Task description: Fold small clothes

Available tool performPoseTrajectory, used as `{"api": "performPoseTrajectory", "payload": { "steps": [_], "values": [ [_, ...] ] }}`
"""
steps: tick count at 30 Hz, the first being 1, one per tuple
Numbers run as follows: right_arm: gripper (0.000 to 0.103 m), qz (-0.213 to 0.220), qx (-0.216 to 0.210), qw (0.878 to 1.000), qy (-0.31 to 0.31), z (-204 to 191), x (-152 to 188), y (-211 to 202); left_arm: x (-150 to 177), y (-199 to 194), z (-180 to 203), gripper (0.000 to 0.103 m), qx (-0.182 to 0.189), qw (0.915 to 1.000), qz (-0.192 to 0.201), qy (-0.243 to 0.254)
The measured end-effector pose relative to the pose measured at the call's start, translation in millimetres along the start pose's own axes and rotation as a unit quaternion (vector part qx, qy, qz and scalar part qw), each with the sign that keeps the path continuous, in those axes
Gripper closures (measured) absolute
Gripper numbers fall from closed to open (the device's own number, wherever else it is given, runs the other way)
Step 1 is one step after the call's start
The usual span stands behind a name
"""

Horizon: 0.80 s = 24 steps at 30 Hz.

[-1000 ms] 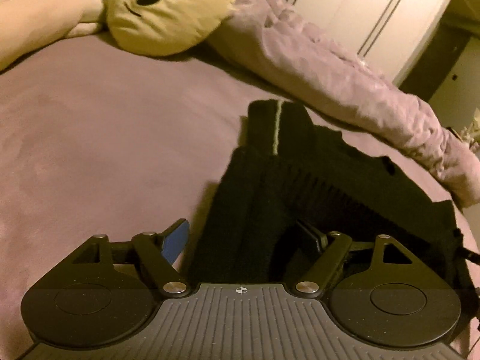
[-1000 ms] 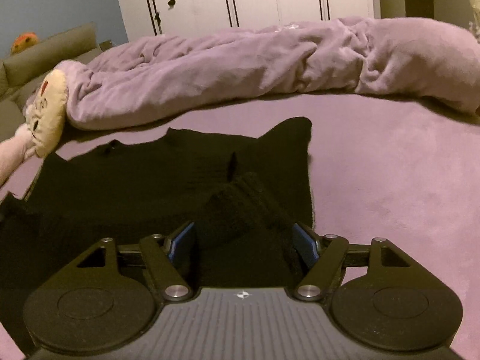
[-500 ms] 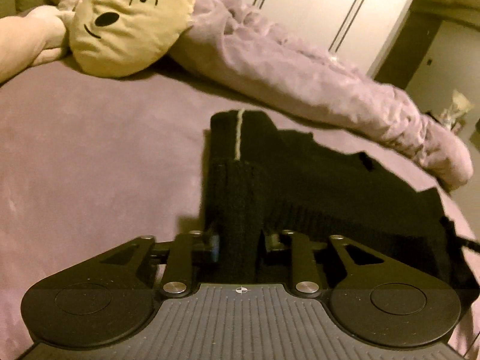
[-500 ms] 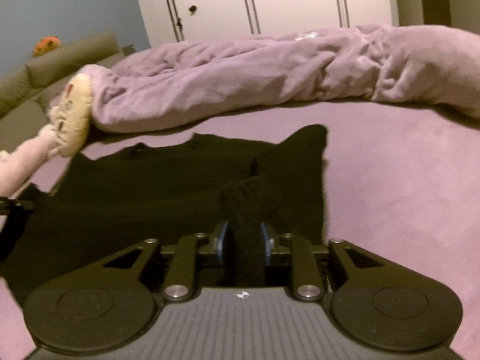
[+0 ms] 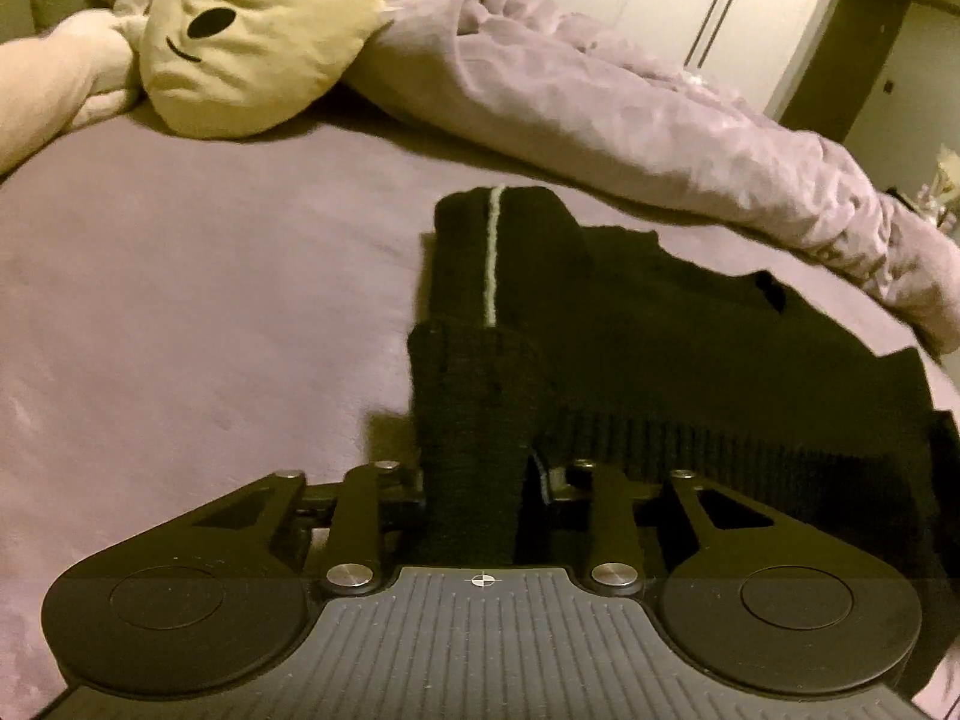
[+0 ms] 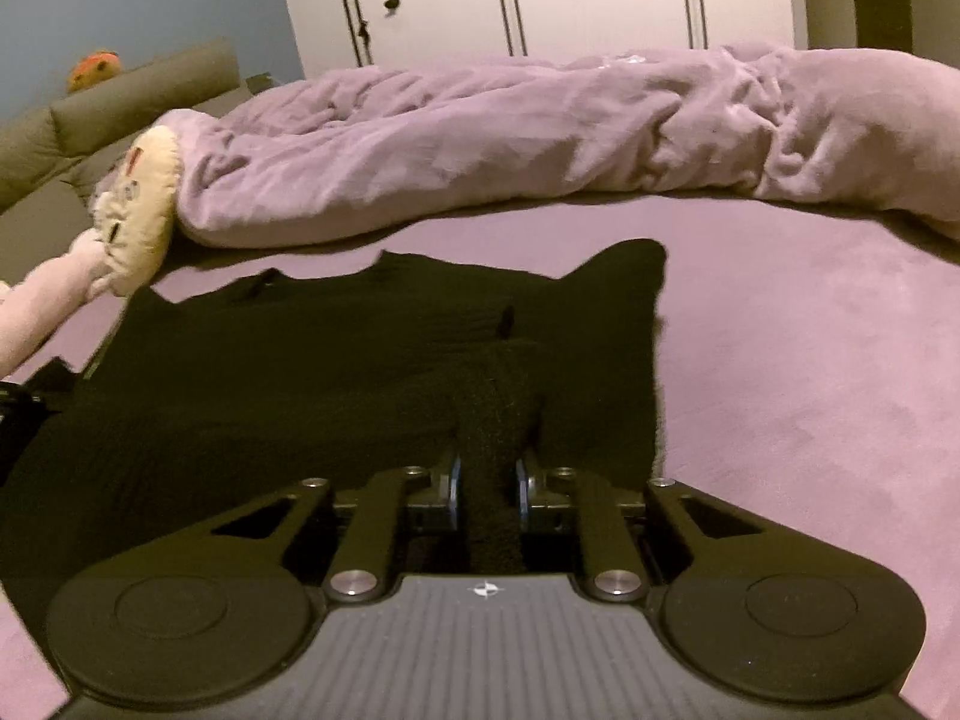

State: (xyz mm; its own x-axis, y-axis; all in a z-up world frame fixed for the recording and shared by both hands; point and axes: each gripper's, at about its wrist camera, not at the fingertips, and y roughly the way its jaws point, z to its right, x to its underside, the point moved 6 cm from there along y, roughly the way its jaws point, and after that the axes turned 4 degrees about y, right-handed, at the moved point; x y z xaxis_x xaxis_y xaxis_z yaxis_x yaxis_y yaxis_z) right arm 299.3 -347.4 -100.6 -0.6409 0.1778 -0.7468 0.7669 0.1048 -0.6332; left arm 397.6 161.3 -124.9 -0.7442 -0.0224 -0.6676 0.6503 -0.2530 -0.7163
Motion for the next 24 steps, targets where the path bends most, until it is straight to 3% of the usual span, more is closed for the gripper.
{"api": "performPoseTrajectory", "payload": {
  "steps": [2,7,10,12,19,24],
  "values": [
    [0.087,-0.003,-0.004,1.0,-0.002,-3.2,1.3,0.7,-1.3,-1.9,2.2,0.078,-0.008,0.9999,-0.003,0.007],
    [0.075,-0.017,0.005,1.0,0.015,-3.3,1.0,16.9,-3.6,-4.6,6.3,0.082,-0.016,0.9997,-0.005,0.015],
    [0.077,-0.024,0.003,0.999,0.035,-2.8,1.4,24.1,-4.0,-6.4,6.5,0.086,-0.017,0.9997,-0.006,0.015],
    [0.087,-0.021,-0.003,0.999,0.038,-4.6,2.0,21.3,-4.8,-10.3,7.5,0.088,-0.015,0.9997,-0.002,0.017],
    [0.09,0.038,0.01,0.999,0.006,-20.8,-9.3,-13.7,-16.2,-44.2,17.2,0.089,-0.005,0.9986,0.041,0.035],
    [0.09,0.075,0.012,0.997,0.004,-24.4,-36.8,-28.9,-48.0,-70.9,22.7,0.089,-0.006,0.9953,0.091,0.034]
  ]
}}
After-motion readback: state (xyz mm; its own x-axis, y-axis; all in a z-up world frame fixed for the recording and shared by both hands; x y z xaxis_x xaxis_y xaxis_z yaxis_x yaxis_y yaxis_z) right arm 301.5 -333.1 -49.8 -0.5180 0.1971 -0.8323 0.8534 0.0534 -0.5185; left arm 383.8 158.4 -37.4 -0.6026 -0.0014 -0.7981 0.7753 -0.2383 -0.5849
